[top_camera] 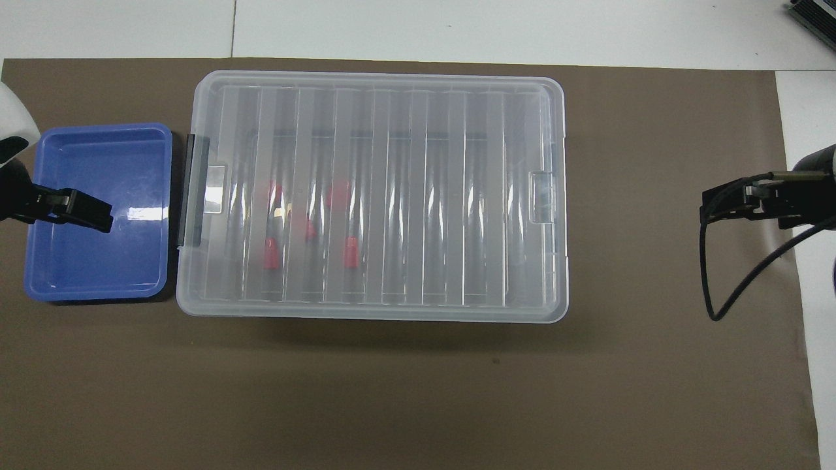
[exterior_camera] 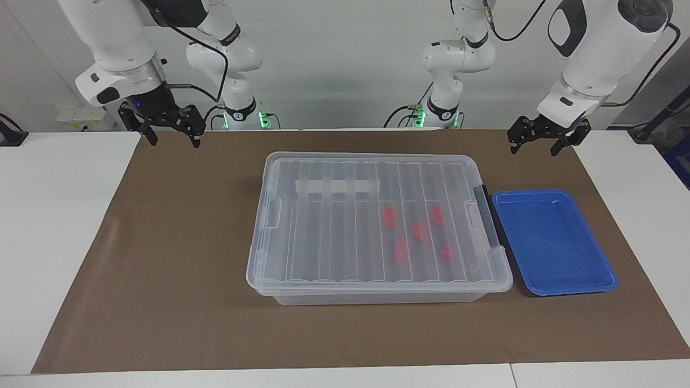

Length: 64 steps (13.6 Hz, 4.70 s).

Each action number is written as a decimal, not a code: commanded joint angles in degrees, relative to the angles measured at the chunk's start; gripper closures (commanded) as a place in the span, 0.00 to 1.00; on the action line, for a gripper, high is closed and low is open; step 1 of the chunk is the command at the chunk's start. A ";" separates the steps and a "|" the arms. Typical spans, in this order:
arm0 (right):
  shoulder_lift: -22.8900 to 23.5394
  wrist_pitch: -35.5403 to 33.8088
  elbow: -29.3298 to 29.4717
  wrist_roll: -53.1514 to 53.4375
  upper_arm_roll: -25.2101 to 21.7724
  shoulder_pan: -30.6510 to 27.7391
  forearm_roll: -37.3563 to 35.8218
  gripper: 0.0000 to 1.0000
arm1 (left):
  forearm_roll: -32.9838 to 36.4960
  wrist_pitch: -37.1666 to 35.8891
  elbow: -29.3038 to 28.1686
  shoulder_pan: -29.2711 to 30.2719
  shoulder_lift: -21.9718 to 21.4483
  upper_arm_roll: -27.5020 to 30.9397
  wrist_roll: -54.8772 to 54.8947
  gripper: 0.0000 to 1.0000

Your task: Place red block in blue tray from box

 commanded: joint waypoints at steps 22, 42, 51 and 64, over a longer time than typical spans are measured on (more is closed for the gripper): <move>5.51 19.87 -6.72 6.46 1.28 5.92 -0.54 0.09 | -0.35 0.38 -0.60 1.03 -0.99 0.13 0.34 0.00; 12.02 29.55 -11.20 8.40 1.45 9.27 0.34 0.11 | -0.88 5.47 -2.08 2.62 -1.33 -0.13 0.34 0.00; 12.38 29.11 -10.50 1.29 1.36 5.58 0.34 0.10 | -1.05 5.91 -2.62 2.18 -1.69 -0.22 -0.01 0.00; 12.38 26.47 -9.53 -14.62 1.28 -2.94 -0.28 0.10 | -1.58 24.01 -4.30 -8.97 4.62 -0.40 -32.61 0.00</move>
